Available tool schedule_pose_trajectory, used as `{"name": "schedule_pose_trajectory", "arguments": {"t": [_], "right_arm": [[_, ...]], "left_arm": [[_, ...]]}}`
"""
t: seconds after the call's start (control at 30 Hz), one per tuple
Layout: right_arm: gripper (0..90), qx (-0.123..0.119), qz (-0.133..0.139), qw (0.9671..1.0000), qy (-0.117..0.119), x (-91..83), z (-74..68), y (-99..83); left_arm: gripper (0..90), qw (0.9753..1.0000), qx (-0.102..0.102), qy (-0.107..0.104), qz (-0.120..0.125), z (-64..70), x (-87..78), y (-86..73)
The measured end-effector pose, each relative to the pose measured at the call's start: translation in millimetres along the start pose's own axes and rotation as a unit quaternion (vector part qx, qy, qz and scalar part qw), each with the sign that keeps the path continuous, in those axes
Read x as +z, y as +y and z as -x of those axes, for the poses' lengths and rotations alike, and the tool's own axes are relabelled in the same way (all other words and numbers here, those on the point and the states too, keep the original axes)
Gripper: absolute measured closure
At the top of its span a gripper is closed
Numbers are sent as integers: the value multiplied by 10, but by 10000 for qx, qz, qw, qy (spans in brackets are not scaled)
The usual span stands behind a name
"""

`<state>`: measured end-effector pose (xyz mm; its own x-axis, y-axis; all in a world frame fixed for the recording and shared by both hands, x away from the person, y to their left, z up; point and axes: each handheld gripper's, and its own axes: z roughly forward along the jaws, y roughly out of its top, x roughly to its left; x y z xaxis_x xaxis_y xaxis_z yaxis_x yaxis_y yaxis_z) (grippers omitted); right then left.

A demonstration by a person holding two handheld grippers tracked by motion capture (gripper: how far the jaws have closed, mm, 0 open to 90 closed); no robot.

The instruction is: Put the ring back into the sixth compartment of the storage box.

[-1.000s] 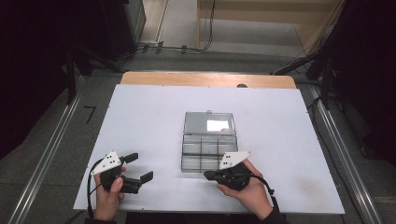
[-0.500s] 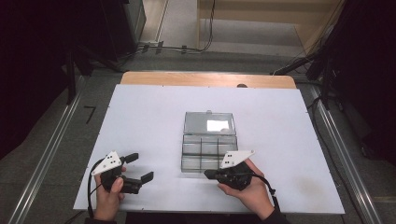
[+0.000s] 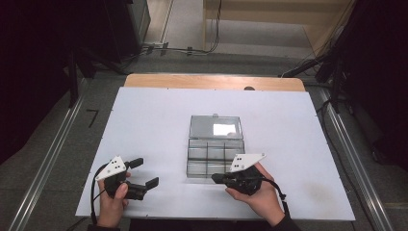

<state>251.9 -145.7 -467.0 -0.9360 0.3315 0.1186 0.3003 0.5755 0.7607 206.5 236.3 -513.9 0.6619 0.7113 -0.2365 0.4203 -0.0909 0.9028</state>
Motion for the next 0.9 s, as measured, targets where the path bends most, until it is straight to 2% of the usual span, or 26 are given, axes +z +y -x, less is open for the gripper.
{"name": "schedule_pose_trajectory", "arguments": {"t": [0.9], "right_arm": [[870,17,127,9999,-13,-118,9,50]], "left_arm": [[0,10000,-28,-30,2,-5,4,-2]]}}
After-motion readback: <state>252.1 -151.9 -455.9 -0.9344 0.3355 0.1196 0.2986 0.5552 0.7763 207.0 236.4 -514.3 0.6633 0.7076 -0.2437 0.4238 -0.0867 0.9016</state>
